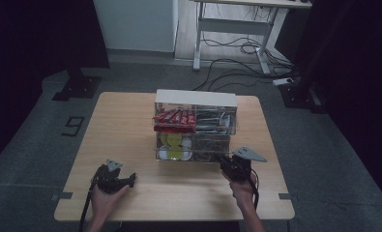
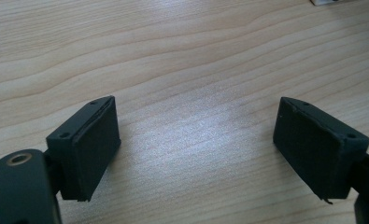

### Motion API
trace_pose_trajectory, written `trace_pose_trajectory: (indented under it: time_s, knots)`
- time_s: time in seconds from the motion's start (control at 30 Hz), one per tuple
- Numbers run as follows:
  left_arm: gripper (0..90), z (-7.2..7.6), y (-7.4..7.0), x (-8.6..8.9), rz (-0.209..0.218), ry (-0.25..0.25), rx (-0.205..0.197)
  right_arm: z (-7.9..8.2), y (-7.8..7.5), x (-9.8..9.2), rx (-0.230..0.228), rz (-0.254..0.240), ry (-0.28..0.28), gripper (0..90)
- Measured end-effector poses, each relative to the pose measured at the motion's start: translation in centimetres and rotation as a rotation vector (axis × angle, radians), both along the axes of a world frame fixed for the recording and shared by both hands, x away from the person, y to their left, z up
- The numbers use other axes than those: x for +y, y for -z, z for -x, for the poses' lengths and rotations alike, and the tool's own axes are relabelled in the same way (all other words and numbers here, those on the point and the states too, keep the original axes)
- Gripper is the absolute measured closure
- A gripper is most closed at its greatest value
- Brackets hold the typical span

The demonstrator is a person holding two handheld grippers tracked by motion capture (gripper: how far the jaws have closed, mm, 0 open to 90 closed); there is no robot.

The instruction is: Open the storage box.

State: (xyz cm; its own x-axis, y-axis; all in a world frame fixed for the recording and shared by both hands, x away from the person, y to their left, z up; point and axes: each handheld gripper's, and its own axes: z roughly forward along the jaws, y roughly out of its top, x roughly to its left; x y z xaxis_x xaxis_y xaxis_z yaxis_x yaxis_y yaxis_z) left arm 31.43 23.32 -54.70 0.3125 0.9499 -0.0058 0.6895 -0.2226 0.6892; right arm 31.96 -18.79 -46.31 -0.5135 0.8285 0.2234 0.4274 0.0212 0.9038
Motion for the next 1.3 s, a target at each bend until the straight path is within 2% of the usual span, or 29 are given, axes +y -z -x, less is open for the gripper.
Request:
trace_pose_trajectory:
  time_s: [0.27, 0.8, 1.07, 1.3]
  knots:
    - [14.6, 0.0, 0.0, 0.0, 0.0, 0.0, 0.0, -0.5, -0.8, -0.1, -0.02, -0.01, 0.011, 89.7]
    - [14.6, 0.0, 0.0, 0.0, -0.001, 0.001, 0.0, -1.2, -2.5, -0.4, -0.07, -0.076, 0.035, 89.6]
    - [14.9, 0.0, 0.0, 0.0, -0.001, -0.003, -0.002, -1.5, -2.4, -0.5, -0.068, -0.094, 0.027, 89.6]
    - [17.6, 0.1, -0.1, 0.1, 0.009, -0.02, -0.01, -1.6, -2.1, -0.5, -0.062, -0.086, 0.031, 89.6]
